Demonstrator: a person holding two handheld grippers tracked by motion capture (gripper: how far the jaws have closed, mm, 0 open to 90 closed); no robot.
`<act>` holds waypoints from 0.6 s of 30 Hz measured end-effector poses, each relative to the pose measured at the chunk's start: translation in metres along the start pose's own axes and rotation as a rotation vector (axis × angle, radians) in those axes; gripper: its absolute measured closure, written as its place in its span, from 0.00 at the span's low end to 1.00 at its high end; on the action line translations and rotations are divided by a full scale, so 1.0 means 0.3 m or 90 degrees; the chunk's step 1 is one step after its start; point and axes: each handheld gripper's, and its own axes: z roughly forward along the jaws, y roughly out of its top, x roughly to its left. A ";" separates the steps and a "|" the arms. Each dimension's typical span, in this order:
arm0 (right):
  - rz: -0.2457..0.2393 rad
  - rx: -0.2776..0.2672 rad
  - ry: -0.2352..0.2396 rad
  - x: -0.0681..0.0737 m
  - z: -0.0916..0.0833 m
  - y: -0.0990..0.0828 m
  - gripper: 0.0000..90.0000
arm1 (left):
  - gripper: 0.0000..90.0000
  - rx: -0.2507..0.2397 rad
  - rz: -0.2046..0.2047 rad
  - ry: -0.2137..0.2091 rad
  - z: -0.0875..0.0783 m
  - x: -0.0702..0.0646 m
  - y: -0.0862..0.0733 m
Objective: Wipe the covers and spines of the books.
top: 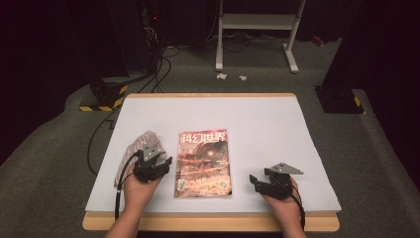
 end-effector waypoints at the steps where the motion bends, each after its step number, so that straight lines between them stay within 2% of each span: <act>1: -0.002 -0.002 -0.002 0.000 -0.002 0.001 0.34 | 0.53 0.004 -0.003 -0.017 0.008 -0.015 -0.008; 5: -0.026 -0.017 -0.004 0.024 -0.009 0.010 0.34 | 0.49 0.029 0.008 -0.046 0.054 -0.063 -0.042; 9: -0.062 -0.024 0.009 0.087 -0.009 0.027 0.34 | 0.44 0.047 0.005 -0.072 0.092 -0.084 -0.062; 11: -0.080 -0.021 0.024 0.124 0.000 0.033 0.33 | 0.40 0.059 -0.007 -0.081 0.107 -0.088 -0.067; 13: -0.091 -0.018 0.039 0.158 0.013 0.041 0.33 | 0.34 0.054 -0.016 -0.087 0.111 -0.085 -0.071; 15: -0.104 -0.015 0.048 0.196 0.033 0.049 0.32 | 0.34 0.049 -0.018 -0.088 0.110 -0.085 -0.076; 18: -0.110 -0.002 0.052 0.229 0.066 0.058 0.31 | 0.33 0.042 -0.011 -0.091 0.110 -0.084 -0.082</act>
